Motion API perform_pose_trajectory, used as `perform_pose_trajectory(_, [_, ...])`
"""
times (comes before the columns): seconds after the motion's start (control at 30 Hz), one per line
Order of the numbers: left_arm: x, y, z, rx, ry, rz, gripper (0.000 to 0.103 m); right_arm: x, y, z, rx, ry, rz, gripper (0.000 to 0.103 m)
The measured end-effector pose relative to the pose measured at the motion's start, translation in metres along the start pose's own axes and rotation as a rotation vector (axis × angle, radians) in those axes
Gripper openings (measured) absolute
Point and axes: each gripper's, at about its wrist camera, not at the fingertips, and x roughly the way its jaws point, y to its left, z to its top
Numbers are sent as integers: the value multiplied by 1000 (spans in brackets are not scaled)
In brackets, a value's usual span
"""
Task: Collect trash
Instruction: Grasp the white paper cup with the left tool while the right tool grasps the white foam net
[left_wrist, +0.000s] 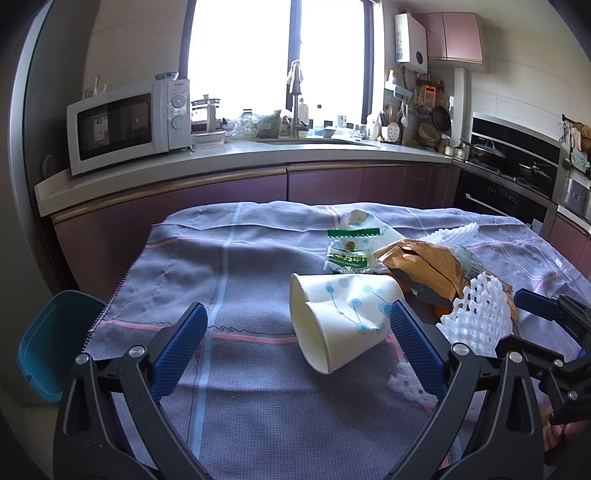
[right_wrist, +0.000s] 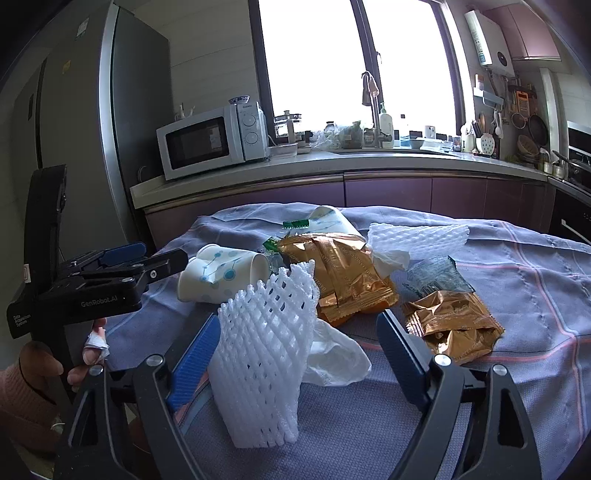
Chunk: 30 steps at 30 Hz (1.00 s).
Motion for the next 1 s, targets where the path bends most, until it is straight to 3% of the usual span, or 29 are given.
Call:
perform_pose_trajectory(0.1, [8,-2,0,0,37,-44,96,-2,3,-2,-9,13,31,71])
perform_pose_trajectory(0.17, [14,-3,-1,-1,63,-71,87,-1,5,-4,-12,29,60,65])
perform_pose_trajectory(0.3, [23,-6,-3,6,106,-109,81,3,11,-8,-23,70,99,57])
perform_pose_trajectory(0.5, [27,-14,-7,34,154,-170,52,4,7,-7,4,80,135,23])
perform_pose_trajectory(0.57, [26,-15,-8,36,161,-186,37,2,6,-5,9,79,147,19])
perform_pose_trajectory(0.6, [25,-14,-8,33,162,-195,35,2,6,-5,12,76,158,15])
perform_pose_trajectory(0.87, [21,-5,-8,3,162,-223,15,0,13,-1,-7,63,184,12])
perform_pose_trajectory(0.93, [19,-2,-7,-4,156,-219,5,-1,14,2,-3,58,193,12])
perform_pose_trajectory(1.0, [15,1,-5,-9,146,-217,4,-2,15,4,-1,51,202,12])
